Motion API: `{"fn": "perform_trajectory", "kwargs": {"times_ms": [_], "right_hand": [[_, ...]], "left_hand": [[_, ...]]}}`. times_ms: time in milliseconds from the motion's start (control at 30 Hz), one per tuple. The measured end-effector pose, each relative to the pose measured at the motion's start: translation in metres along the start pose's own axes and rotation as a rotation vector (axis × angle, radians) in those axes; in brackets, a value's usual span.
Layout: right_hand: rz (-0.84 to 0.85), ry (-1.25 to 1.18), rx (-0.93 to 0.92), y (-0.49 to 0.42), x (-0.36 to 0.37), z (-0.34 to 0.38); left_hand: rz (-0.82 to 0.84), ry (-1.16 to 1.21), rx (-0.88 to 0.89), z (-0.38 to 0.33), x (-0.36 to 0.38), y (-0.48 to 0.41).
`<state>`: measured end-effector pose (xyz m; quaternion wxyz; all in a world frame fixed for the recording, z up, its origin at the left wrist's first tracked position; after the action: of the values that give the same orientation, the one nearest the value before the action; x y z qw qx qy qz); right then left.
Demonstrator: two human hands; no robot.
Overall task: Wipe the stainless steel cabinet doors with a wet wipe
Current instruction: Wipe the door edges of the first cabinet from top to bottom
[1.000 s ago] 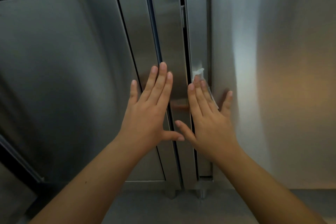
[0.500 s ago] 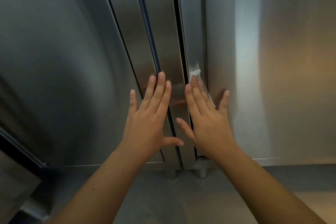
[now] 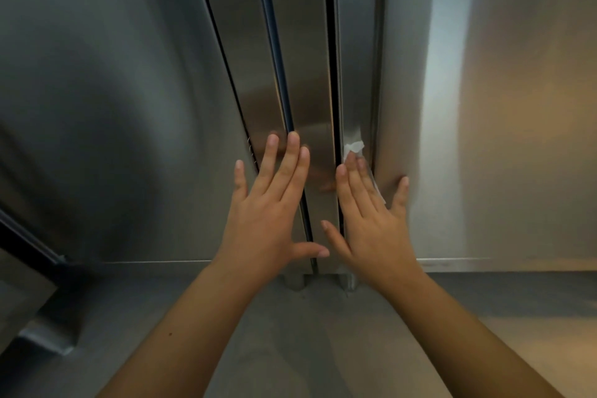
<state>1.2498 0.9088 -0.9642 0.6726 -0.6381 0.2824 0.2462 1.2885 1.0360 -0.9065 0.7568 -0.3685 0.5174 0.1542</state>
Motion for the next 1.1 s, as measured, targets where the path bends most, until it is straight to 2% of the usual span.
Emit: {"fn": "perform_trajectory", "kwargs": {"times_ms": [367,933,1100], "right_hand": [[0.164,-0.045,0.046,0.034,0.03,0.003],[0.234,-0.043,0.053,0.087,0.07,-0.002],[0.34,-0.017,0.041,0.103,0.074,0.0]], "left_hand": [[0.073,0.022,-0.011,-0.01,0.026,0.009],[0.141,0.082,-0.021,-0.009,0.035,0.008],[0.16,0.068,-0.026,-0.01,0.034,0.008]]}}
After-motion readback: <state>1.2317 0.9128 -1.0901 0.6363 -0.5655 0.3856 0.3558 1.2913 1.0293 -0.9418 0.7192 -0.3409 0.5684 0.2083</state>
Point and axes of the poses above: each hand's wrist, its own y-axis away from the middle knuckle, its own x-axis out of the palm, z = x × y, the point moved 4 cm from there along -y, towards the middle knuckle, and after that the axes turned 1 degree about -z, right-handed, at the moved point
